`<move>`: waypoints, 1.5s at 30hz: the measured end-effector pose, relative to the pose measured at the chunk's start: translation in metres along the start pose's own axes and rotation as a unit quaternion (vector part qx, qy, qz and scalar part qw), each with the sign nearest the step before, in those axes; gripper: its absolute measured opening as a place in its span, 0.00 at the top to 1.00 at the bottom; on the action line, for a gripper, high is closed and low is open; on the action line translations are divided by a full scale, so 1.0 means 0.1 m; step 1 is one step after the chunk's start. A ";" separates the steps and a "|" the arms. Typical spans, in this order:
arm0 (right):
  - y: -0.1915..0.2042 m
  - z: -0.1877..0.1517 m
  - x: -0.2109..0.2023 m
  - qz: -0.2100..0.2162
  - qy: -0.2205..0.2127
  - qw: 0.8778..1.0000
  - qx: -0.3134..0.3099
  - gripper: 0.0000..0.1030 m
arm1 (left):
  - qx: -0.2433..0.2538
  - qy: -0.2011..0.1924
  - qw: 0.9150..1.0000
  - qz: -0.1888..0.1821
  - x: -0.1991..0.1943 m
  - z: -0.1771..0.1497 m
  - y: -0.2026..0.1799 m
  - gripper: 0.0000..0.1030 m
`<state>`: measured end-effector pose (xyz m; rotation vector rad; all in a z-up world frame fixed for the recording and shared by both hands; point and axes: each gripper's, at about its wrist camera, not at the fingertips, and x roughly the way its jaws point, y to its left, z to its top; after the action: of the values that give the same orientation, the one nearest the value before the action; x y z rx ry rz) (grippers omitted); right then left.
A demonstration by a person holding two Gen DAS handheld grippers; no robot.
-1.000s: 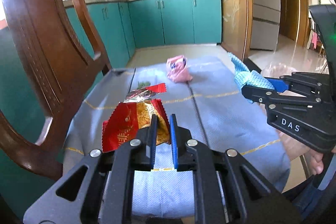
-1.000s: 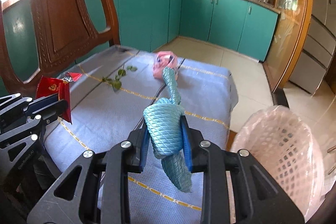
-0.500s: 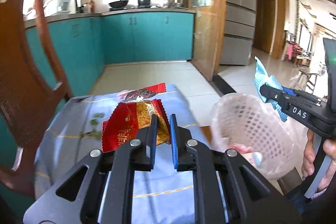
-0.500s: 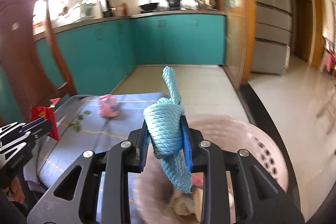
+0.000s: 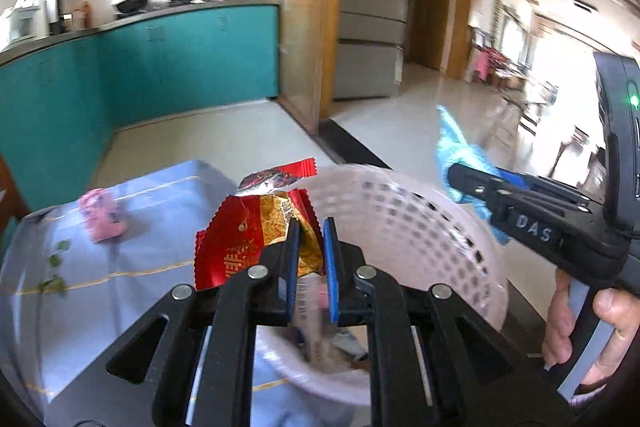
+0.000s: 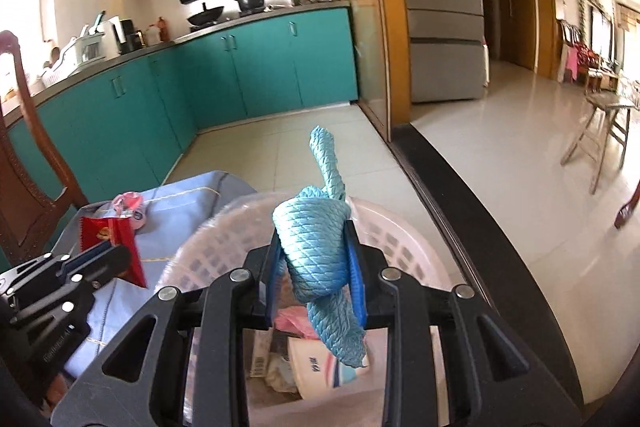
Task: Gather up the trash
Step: 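Carry the wrapper and cloth over the basket and open both tools to drop them, then grasp the green leafy sprig with the left tool while the right tool grasps the pink plastic bag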
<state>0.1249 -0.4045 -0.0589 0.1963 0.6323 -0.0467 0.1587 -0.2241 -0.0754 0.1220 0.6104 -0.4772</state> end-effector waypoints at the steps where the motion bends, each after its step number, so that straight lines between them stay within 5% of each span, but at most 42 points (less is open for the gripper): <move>1: -0.02 -0.02 0.03 -0.002 0.008 1.000 0.000 0.72 | 0.011 0.011 1.000 -0.014 0.08 0.00 -0.07 0.87; 4: -0.05 -0.04 0.08 0.002 0.022 1.000 0.000 0.72 | 0.030 0.025 0.999 -0.018 0.20 -0.02 -0.20 0.70; 6: -0.02 -0.04 0.10 0.009 0.029 1.000 -0.001 0.71 | 0.028 0.019 0.999 -0.013 0.20 -0.03 -0.21 0.47; 14: 0.17 -0.08 0.15 0.025 0.036 0.999 -0.022 0.48 | -0.042 0.016 0.998 0.043 0.09 -0.05 0.41 0.42; 18: 0.29 -0.06 0.22 0.031 0.038 0.998 -0.029 0.38 | -0.071 0.014 0.992 0.104 0.02 -0.16 0.96 0.37; 25: 0.72 -0.01 0.38 0.067 0.051 0.995 -0.048 0.38 | -0.173 0.057 0.947 0.265 0.08 -0.47 2.54 0.33; 32: 1.62 0.00 0.71 0.110 0.068 0.984 -0.123 0.38 | -0.159 0.118 0.945 0.259 0.46 -0.67 3.15 0.28; 34: 1.85 0.04 0.85 0.137 0.076 0.980 -0.126 0.38 | -0.155 0.127 0.946 0.254 0.48 -0.74 3.21 0.32; 37: 2.17 0.11 1.14 0.164 0.096 0.975 -0.116 0.38 | -0.180 0.130 0.948 0.228 0.49 -0.82 3.28 0.59; 39: 2.39 0.17 1.37 0.185 0.107 0.971 -0.105 0.38 | -0.179 0.127 0.950 0.220 0.48 -0.83 3.32 0.88; 45: 2.91 0.19 1.88 0.188 0.113 0.972 -0.086 0.25 | -0.192 0.112 0.955 0.197 0.26 -0.90 3.29 0.95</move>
<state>0.3170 -0.1196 -0.1061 0.1524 0.8132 0.3993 0.2837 0.0790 -0.1731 -0.0747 0.8678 0.0491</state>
